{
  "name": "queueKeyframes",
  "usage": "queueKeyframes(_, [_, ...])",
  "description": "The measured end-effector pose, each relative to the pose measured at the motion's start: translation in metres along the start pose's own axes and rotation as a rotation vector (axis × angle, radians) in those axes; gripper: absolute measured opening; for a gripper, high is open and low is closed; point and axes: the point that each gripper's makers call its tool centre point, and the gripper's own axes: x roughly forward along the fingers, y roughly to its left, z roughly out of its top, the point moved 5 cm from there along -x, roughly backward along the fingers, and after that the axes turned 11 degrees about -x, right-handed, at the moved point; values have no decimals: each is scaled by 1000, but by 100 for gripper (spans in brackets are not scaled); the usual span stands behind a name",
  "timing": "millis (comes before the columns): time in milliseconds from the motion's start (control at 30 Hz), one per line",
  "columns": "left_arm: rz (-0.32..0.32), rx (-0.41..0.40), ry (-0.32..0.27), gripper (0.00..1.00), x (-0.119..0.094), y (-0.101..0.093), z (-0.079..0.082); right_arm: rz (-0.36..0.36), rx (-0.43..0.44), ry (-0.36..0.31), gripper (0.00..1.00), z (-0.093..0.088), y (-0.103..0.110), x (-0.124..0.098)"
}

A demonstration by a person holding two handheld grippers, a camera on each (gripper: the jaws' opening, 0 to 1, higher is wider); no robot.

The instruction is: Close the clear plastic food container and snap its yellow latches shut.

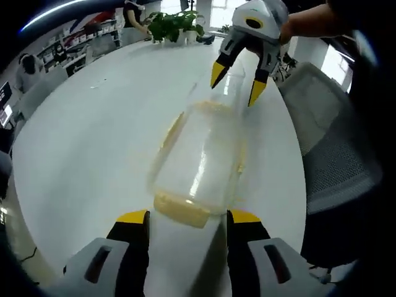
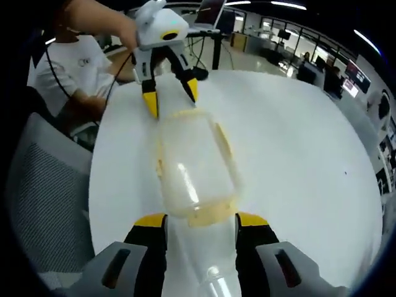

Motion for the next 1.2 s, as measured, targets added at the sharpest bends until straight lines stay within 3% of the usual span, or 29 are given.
queueKeyframes(633, [-34, 161, 73, 46, 9, 5, 3, 62, -48, 68, 42, -5, -9, 11])
queueKeyframes(700, [-36, 217, 100, 46, 10, 6, 2, 70, -56, 72, 42, -4, -10, 12])
queueKeyframes(1200, [-88, 271, 127, 43, 17, 5, 11, 162, -186, 190, 39, -10, -12, 32])
